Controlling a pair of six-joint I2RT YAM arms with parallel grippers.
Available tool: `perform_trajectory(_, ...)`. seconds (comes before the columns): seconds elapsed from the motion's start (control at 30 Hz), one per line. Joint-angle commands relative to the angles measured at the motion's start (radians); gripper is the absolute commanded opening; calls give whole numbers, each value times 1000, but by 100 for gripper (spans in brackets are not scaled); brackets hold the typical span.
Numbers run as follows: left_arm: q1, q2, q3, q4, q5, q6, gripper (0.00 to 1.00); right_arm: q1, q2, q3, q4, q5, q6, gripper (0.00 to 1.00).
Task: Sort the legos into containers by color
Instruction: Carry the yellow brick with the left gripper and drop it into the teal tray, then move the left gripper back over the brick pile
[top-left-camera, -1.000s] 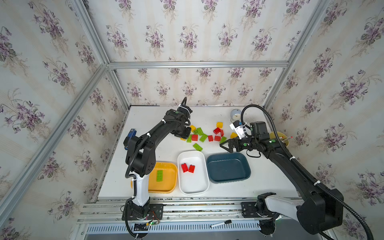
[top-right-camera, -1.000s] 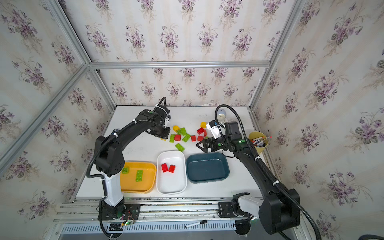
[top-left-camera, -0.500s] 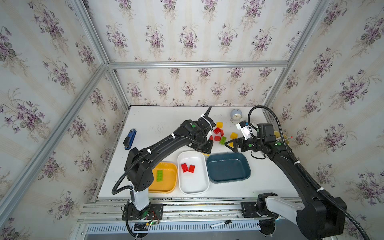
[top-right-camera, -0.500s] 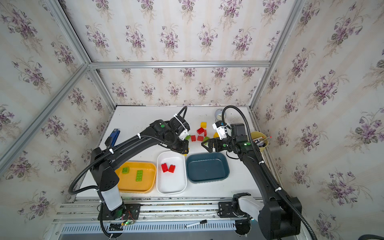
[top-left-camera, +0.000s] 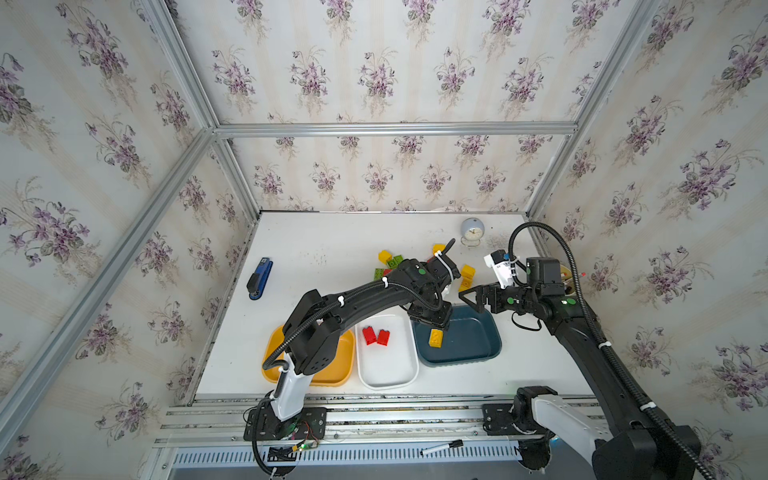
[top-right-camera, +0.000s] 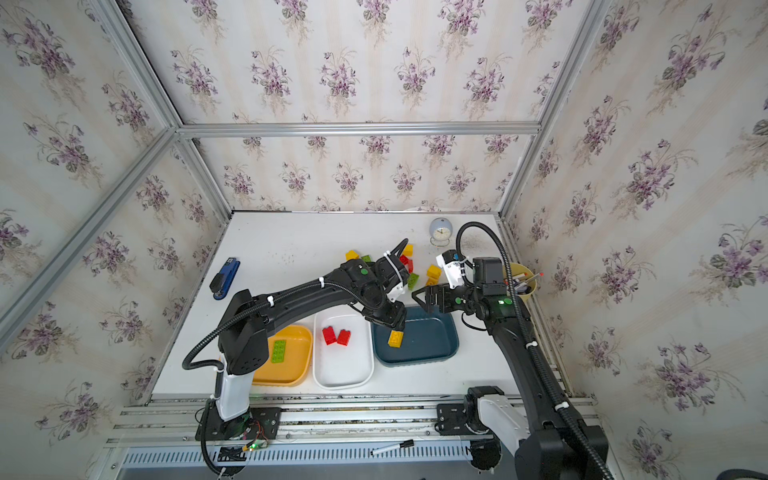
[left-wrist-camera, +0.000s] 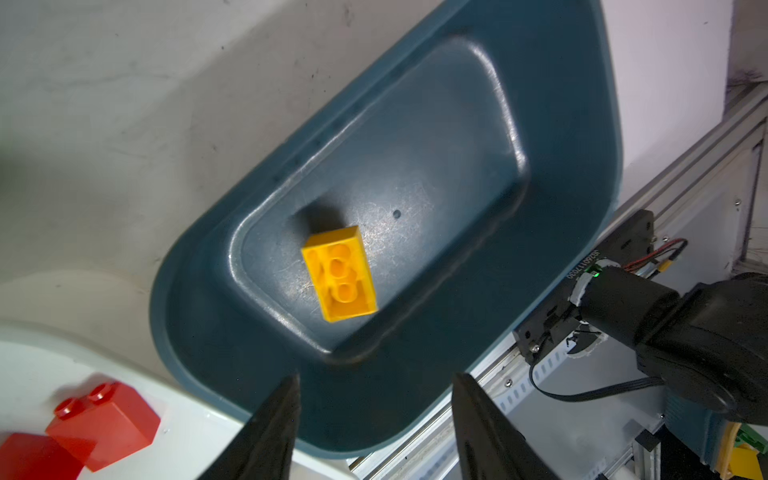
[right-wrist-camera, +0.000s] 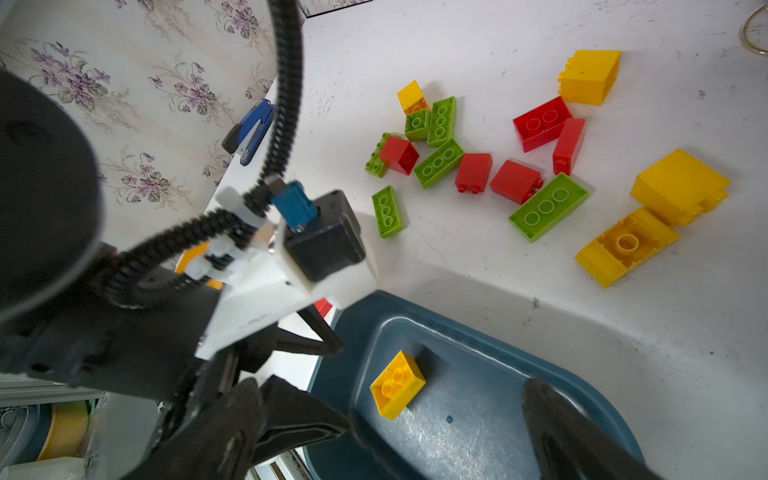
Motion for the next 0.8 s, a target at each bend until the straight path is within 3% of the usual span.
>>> perform_trajectory(0.0,21,-50,8,-9,-18,21,61,-2,-1,13,0,-20,-9,100)
perform_trajectory(0.3,234,-100,9,-55,-149,98,62,1,38,12,95,-109,75,100)
perform_trajectory(0.57,405,60,206,-56,-191,96,63,3,61,22,125,-115,103,100)
perform_trajectory(0.77,466,205,344,-16,-127,-57,65,5,84,36,132,-112,109,100)
